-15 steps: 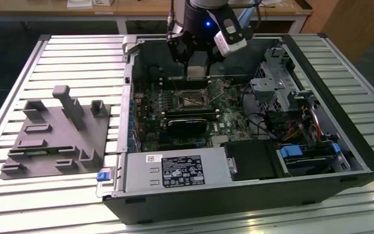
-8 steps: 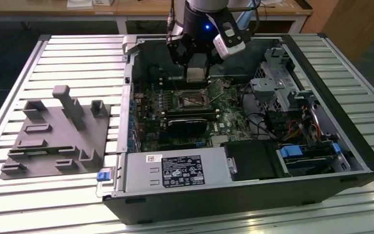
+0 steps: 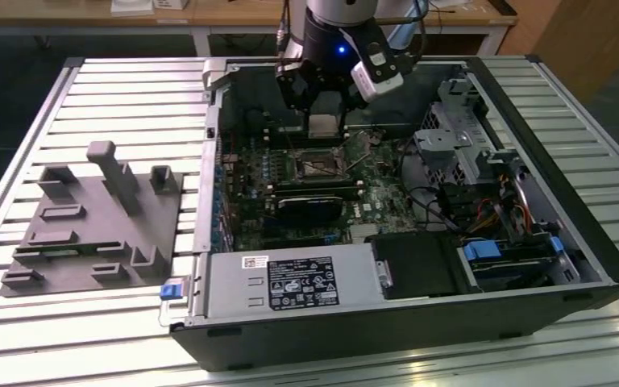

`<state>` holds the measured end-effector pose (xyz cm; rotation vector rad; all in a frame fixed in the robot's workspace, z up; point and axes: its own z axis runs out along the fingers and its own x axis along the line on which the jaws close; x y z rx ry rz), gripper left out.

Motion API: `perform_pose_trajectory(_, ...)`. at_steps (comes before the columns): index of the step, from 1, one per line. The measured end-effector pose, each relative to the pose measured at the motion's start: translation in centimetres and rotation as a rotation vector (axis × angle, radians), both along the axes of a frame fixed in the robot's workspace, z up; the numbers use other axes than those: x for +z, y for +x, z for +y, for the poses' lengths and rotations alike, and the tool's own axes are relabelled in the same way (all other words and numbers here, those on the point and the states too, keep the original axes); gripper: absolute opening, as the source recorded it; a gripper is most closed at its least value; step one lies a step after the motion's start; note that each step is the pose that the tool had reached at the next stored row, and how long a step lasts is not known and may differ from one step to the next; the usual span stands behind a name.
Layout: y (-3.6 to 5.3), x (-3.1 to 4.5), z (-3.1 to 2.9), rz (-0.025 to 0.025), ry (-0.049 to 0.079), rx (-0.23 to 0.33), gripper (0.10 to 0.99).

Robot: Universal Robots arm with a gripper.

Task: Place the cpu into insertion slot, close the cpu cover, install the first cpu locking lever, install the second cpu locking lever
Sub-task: 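Place the cpu into insertion slot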

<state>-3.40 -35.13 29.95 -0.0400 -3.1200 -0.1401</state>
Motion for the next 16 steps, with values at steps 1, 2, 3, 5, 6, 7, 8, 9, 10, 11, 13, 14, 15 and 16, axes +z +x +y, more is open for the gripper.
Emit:
perform_pose_trajectory(1, 0.00, -0.10, 0.05, 0.0000, 0.000, 0.000, 0.541)
perform_pose_trajectory(2, 0.00, -0.21, 0.10, 0.0000, 0.000, 0.000, 0.541)
perform_pose_trajectory(3, 0.00, -0.32, 0.17, 0.0001, 0.000, 0.000, 0.541)
perform_pose_trajectory(5, 0.00, -0.54, 0.30, 0.0001, 0.000, 0.000, 0.541)
perform_pose_trajectory(6, 0.00, -0.65, 0.36, 0.0000, 0.000, 0.000, 0.541)
perform_pose_trajectory(7, 0.00, -0.75, 0.43, 0.0000, 0.000, 0.000, 0.541)
perform_pose_trajectory(8, 0.00, -0.87, 0.50, 0.0000, 0.000, 0.000, 0.541)
perform_pose_trajectory(9, 0.00, -0.98, 0.57, 0.0000, 0.000, 0.000, 0.541)
perform_pose_trajectory(10, 0.00, -1.09, 0.64, 0.0000, 0.000, 0.000, 0.541)
perform_pose_trajectory(11, 0.00, -1.19, 0.70, 0.0001, 0.000, 0.000, 0.541)
perform_pose_trajectory(13, 0.00, -1.39, 0.82, 0.0000, 0.000, 0.000, 0.541)
perform_pose_trajectory(14, 0.00, -1.48, 0.88, 0.0001, 0.000, 0.000, 0.541)
perform_pose_trajectory(15, 0.00, -1.58, 0.94, 0.0001, 0.000, 0.000, 0.541)
perform_pose_trajectory(16, 0.00, -1.66, 0.99, 0.0000, 0.000, 0.000, 0.541)
